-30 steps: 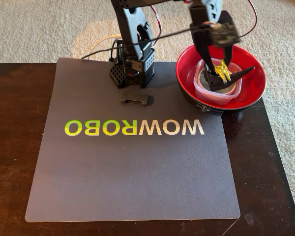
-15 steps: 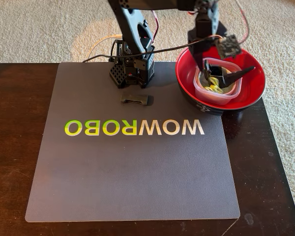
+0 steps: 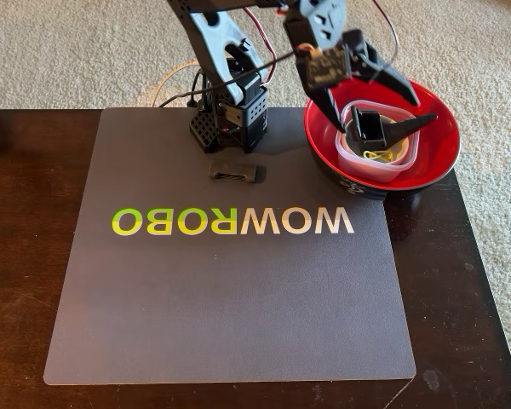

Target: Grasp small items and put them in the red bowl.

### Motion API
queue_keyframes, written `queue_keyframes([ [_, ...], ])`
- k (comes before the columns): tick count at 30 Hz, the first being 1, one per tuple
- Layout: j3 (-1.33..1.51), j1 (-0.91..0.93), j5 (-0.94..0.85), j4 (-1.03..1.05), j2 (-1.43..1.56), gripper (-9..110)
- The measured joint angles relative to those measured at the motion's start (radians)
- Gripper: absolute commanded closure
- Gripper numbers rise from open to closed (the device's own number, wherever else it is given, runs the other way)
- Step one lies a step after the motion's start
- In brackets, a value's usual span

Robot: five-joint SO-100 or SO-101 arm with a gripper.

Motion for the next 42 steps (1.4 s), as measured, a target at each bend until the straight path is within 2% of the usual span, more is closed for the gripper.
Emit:
queue_keyframes([
  [9, -0.028, 0.156, 0.055, -0.152, -0.268, 58],
  [20, 0.023, 0.328, 0.161, -0.244, -0.250, 60],
  [33, 0.074, 0.417, 0.227, -0.273, -0.318, 60],
  [42, 0.245, 0.439, 0.258, -0.276, -0.127, 60],
])
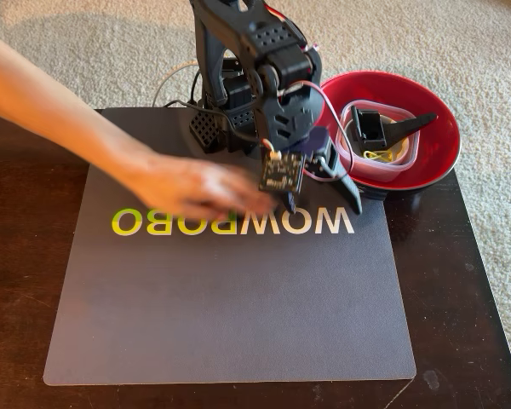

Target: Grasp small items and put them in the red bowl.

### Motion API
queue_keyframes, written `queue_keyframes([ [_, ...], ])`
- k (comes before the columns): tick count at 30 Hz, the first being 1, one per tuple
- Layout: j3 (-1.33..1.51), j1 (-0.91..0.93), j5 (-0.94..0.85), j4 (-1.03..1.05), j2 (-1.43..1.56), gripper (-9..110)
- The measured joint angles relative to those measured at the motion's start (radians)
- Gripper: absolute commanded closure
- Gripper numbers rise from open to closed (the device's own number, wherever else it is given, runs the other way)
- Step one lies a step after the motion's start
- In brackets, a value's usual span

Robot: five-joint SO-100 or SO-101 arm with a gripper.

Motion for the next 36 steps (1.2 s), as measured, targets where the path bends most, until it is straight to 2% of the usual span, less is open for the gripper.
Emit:
queue_keyframes([
  [7, 0.101, 0.023, 0.018, 0.009, 0.107, 60],
  [10, 0.124, 0.118, 0.015, 0.009, 0.120, 60],
  [15, 0.118, 0.336, -0.150, 0.003, 0.060, 63],
  [20, 0.067, 0.489, -0.322, -0.118, -0.149, 65],
  [25, -0.155, 0.574, -0.364, -0.158, -0.451, 67],
  [32, -0.310, 0.589, -0.339, -0.129, -0.747, 79],
  [36, -0.337, 0.591, -0.319, -0.121, -0.785, 96],
])
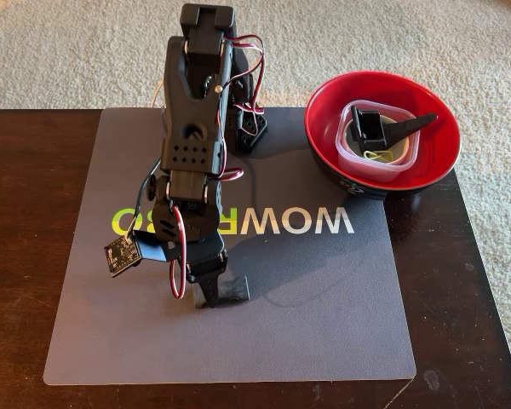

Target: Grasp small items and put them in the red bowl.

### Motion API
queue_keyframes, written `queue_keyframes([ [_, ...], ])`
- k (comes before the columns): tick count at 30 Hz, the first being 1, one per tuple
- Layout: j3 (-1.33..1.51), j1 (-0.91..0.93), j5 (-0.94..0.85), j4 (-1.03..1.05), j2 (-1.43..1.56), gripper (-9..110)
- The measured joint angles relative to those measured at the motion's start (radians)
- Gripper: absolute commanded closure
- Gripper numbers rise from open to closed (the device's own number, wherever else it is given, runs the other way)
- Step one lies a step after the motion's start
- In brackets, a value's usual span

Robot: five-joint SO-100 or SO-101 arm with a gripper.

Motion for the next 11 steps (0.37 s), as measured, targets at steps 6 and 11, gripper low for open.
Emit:
queue_keyframes([
  [6, -0.017, -0.012, 0.000, 0.040, 0.025, 101],
  [11, -0.012, -0.086, -0.041, 0.098, 0.187, 101],
])
